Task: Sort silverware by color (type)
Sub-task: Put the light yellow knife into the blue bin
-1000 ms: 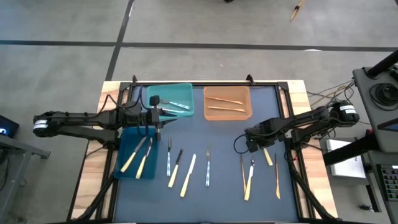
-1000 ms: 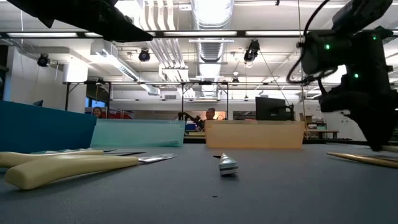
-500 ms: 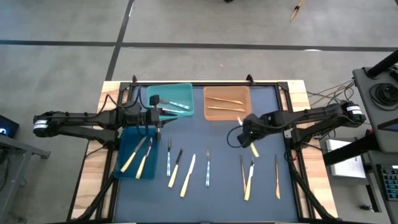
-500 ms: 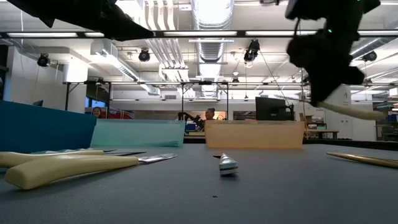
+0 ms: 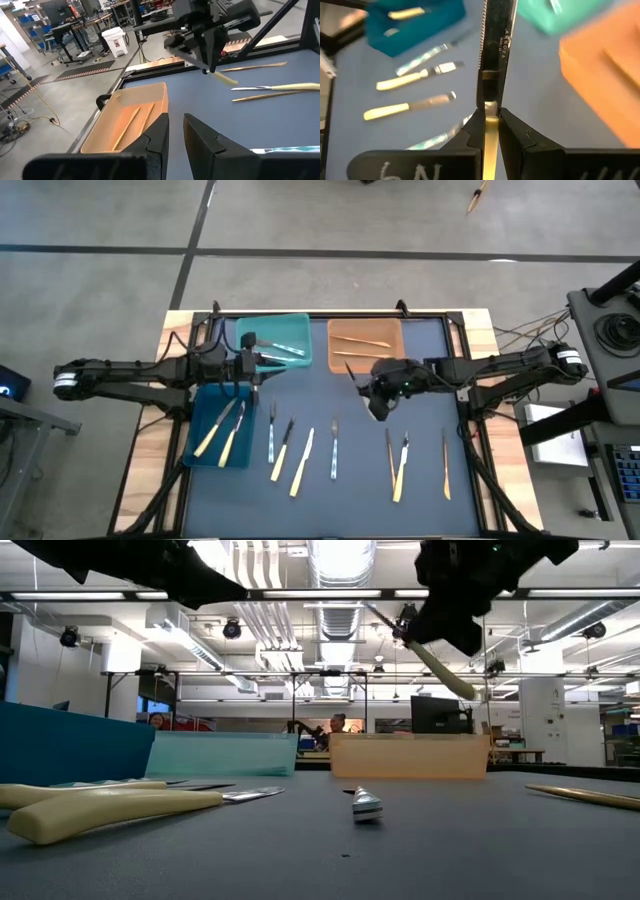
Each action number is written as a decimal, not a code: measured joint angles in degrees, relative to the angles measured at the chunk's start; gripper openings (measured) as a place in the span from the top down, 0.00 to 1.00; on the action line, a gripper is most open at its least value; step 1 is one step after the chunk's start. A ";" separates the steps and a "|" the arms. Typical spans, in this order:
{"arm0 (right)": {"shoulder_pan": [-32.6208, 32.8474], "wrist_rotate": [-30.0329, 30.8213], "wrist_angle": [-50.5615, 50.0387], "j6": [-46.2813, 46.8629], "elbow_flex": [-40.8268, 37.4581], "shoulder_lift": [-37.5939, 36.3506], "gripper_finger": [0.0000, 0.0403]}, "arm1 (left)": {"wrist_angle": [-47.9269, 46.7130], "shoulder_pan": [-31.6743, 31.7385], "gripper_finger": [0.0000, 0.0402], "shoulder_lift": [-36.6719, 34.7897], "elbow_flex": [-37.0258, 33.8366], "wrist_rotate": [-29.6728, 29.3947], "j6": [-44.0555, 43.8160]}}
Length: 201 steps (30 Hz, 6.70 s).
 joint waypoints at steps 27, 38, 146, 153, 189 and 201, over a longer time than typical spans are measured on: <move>-7.42 -45.99 65.95 -23.77 -0.09 22.96 0.94 | 4.98 -0.11 0.90 0.02 -0.70 14.26 -9.78; -8.67 -49.95 80.29 -19.19 4.84 32.82 0.94 | 14.74 -0.49 0.90 5.11 -0.87 21.25 -16.31; -9.75 -41.88 58.76 -36.81 14.15 34.01 0.85 | 36.22 -4.53 0.98 28.20 -0.74 29.00 -37.10; -10.68 -41.48 58.77 -34.25 14.19 34.01 0.73 | 34.60 -4.52 0.99 26.99 -0.74 28.48 -39.57; -13.13 -38.73 50.61 -34.21 14.23 33.68 0.67 | -6.92 -10.79 0.99 3.19 -0.79 12.79 -57.64; -13.13 -38.73 50.11 -34.21 14.23 33.66 0.67 | -24.30 -16.06 0.99 -5.70 -0.79 4.74 -68.27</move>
